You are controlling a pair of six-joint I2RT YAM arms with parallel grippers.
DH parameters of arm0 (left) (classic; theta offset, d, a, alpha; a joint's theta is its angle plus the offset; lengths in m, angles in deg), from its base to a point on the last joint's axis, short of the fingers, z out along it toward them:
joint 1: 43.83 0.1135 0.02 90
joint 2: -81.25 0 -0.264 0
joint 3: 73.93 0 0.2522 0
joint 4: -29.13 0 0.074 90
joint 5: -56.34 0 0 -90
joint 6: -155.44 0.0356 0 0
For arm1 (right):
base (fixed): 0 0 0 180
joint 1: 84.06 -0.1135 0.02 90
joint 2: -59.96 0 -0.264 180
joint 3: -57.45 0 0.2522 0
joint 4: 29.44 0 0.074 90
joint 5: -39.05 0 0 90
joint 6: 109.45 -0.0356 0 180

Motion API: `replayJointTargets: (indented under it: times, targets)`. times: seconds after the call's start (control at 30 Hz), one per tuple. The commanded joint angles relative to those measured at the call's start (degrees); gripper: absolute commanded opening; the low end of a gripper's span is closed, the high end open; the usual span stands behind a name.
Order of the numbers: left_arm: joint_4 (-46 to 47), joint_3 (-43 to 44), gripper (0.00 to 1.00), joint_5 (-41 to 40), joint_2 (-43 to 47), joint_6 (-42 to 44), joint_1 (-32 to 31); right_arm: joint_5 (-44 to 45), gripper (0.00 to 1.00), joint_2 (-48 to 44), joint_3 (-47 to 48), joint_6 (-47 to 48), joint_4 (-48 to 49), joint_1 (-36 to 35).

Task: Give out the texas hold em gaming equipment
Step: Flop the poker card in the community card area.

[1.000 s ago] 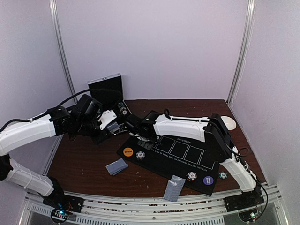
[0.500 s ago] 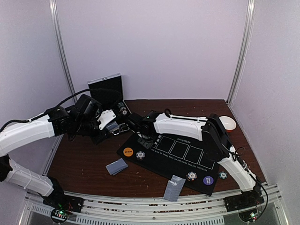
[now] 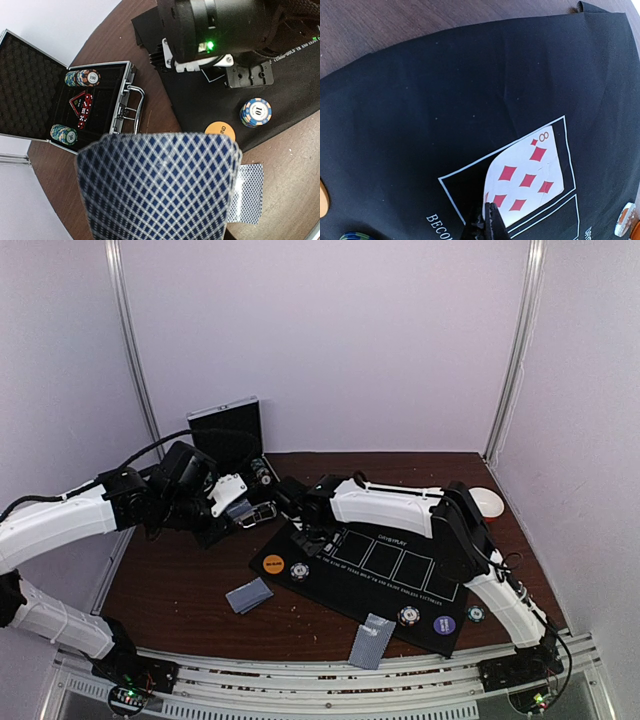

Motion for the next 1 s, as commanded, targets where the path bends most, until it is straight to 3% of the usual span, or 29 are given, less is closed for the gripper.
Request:
replayJointTargets:
  times: [0.0, 0.53, 0.67, 0.97]
  targets:
    - [2.4, -0.8, 0.40, 0.0, 1.3, 0.4, 0.3, -0.8, 0.00, 1.2, 1.2, -1.9, 0.1, 0.9]
    - [2.5, -0.7, 0.40, 0.5, 0.7, 0.5, 0.3, -3.0, 0.00, 1.0, 0.4, -2.4, 1.0, 1.2]
    - [2.5, -0.8, 0.40, 0.6, 0.9, 0.5, 0.3, -4.5, 0.14, 0.5, 0.4, -3.2, 1.6, 1.3]
    - [2.4, -0.9, 0.40, 0.6, 1.1, 0.5, 0.3, -4.8, 0.29, -1.3, -0.7, -2.8, 1.9, 1.9]
